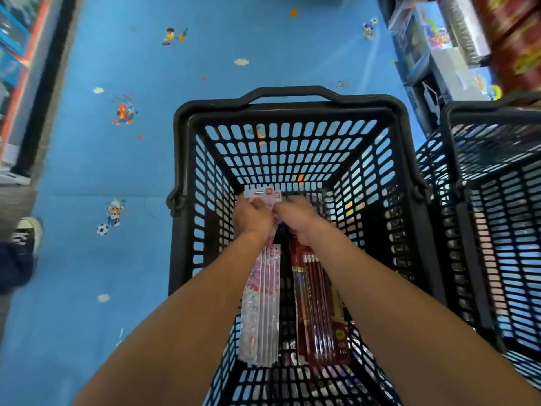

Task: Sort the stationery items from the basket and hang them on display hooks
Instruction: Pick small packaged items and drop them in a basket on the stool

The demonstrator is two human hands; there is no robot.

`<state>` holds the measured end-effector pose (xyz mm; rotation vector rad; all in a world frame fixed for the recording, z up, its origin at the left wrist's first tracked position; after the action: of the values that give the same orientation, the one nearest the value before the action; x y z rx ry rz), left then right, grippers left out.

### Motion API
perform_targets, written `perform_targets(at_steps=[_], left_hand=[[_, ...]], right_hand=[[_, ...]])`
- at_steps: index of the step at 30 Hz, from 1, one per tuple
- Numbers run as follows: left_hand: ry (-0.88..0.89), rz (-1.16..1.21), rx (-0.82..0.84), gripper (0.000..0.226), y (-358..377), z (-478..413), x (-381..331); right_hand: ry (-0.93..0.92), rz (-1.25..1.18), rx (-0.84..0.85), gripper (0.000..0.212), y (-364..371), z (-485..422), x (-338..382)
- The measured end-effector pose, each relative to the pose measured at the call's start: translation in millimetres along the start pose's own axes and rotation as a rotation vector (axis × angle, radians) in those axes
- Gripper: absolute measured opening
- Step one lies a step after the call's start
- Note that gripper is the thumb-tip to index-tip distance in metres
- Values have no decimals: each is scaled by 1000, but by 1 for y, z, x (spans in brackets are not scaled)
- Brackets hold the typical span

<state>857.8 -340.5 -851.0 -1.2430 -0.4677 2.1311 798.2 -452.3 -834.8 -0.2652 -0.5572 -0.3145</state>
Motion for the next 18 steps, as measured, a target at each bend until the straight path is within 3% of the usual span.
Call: perform_targets(at_steps=[3,7,10,14,18], left_hand=[[-6,50,0,26,-7,9,-5],[52,79,-3,25,-20,27,-13],[85,93,-7,27,-33,51,-20],[173,28,1,32,-51,94,-29],[244,-1,-11,31,-76,153,-37]], right_hand=[[-49,69,-62,9,-9,10,2],[-161,159,-121,21,-16,30,7],[-221,205,-128,7,-20,54,9],[-307,280,-96,44,-27,97,7],[-429,298,-81,55,-41,157,0]])
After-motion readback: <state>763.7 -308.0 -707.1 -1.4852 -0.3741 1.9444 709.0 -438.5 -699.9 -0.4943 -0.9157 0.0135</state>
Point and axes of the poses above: each hand's wrist, its own z-axis away from the middle knuckle, its own y-axis out of the palm, x = y × z, the point moved 6 cm from there along -z, towards the middle knuckle, and after that the axes turned 2 degrees about y, right-handed, at the moved point
